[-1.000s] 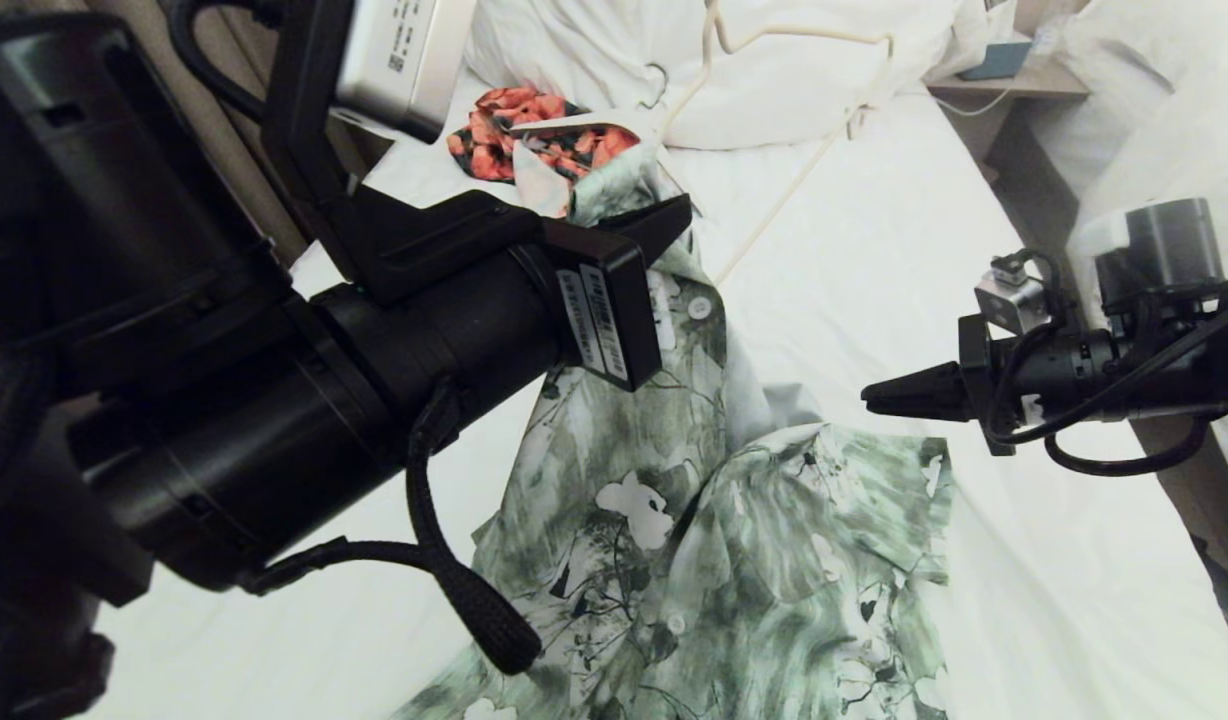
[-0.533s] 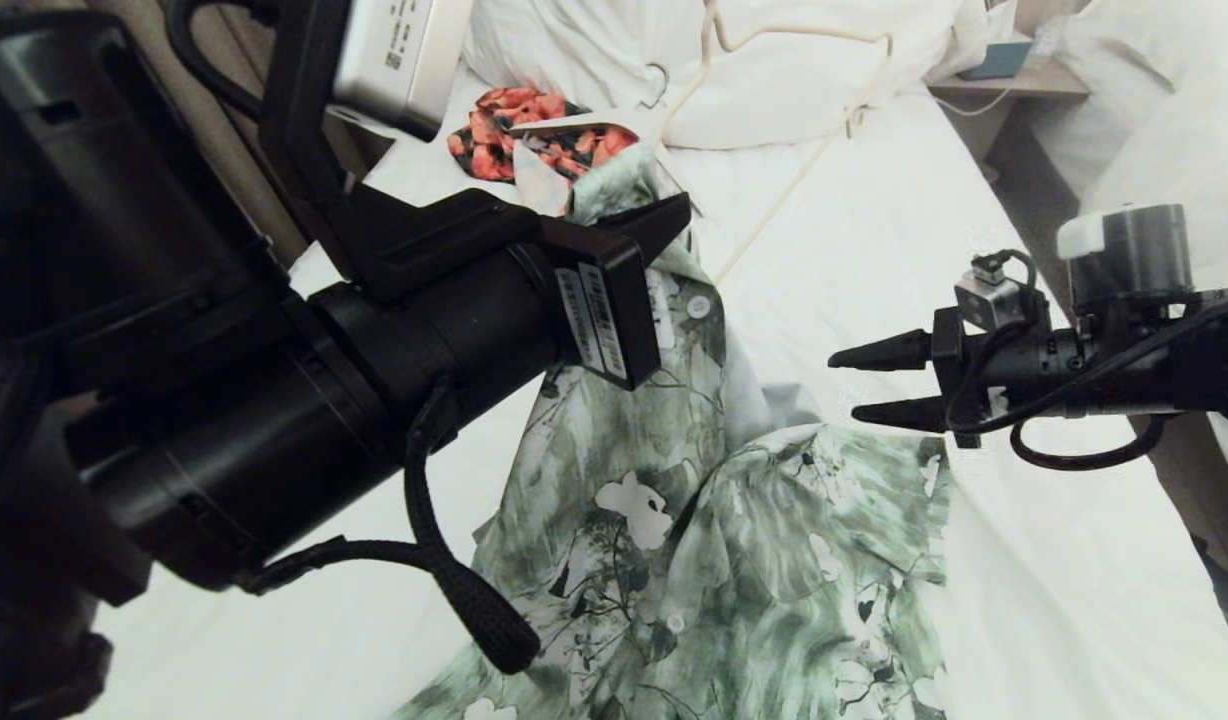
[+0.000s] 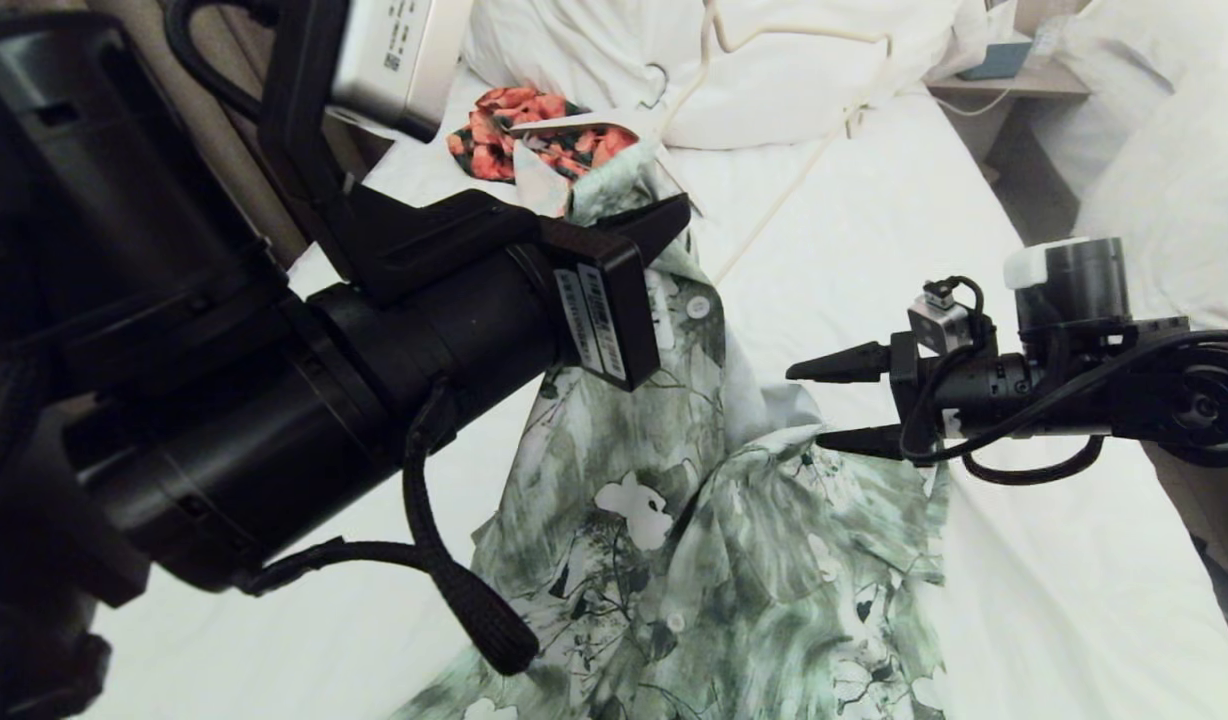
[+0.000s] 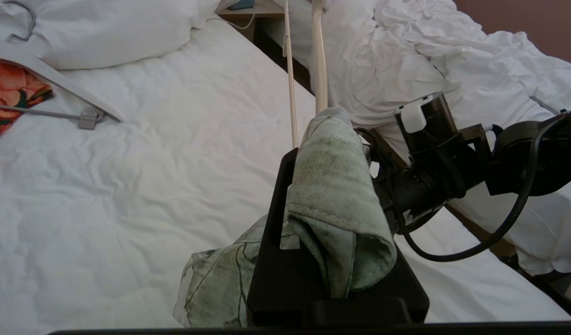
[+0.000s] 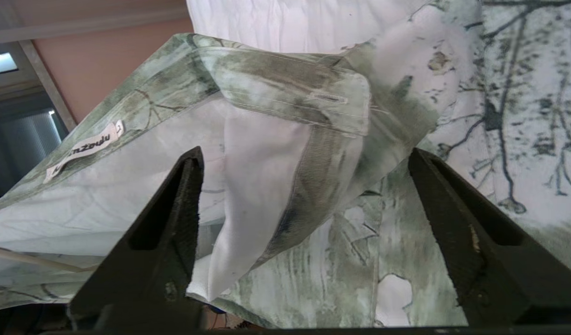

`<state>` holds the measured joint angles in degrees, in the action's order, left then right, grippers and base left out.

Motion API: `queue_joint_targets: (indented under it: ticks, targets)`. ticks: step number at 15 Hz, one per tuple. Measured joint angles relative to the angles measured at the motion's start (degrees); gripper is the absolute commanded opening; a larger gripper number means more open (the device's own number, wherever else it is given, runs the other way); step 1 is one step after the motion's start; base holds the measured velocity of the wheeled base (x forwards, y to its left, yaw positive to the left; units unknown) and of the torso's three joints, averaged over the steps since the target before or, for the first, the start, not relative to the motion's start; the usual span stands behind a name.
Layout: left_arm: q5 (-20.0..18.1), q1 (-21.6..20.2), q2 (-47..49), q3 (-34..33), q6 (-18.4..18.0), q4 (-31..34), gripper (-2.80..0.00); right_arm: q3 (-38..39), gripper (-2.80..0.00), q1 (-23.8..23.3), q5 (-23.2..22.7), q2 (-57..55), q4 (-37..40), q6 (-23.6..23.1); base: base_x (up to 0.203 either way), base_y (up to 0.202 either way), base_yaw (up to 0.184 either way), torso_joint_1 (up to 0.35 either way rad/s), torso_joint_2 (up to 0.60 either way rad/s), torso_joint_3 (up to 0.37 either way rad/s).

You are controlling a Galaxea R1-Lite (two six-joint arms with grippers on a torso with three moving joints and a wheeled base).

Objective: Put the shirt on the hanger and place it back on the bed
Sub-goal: Hook the other side of the shirt onto the hanger

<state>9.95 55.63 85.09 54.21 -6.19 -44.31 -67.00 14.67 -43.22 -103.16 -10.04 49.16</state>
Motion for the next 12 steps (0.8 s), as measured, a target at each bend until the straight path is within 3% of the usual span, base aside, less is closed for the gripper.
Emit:
queue_joint_targets:
  ticks: [5, 9, 10, 12]
  targets:
    - [0.0, 0.2, 0.2, -0.1, 0.0, 0.0, -2.80, 2.5, 0.00, 0.9, -4.0, -1.2, -9.3, 0.4, 0.000, 0.000, 0.000, 0.000, 0.00, 0.000]
    - [0.0, 0.2, 0.5, -0.2, 0.0, 0.0, -2.80, 3.0, 0.00, 1.3, -4.6, -2.5, -11.9, 1.1, 0.000, 0.000, 0.000, 0.000, 0.00, 0.000]
    - [0.0, 0.2, 0.5, -0.2, 0.0, 0.0, -2.80, 3.0, -2.80, 1.5, -4.7, -2.6, -12.0, 1.0, 0.000, 0.000, 0.000, 0.000, 0.00, 0.000]
    - [0.0, 0.2, 0.5, -0.2, 0.0, 0.0, -2.80, 3.0, -2.80, 2.0, -4.7, -2.9, -12.0, 0.9, 0.000, 0.000, 0.000, 0.000, 0.00, 0.000]
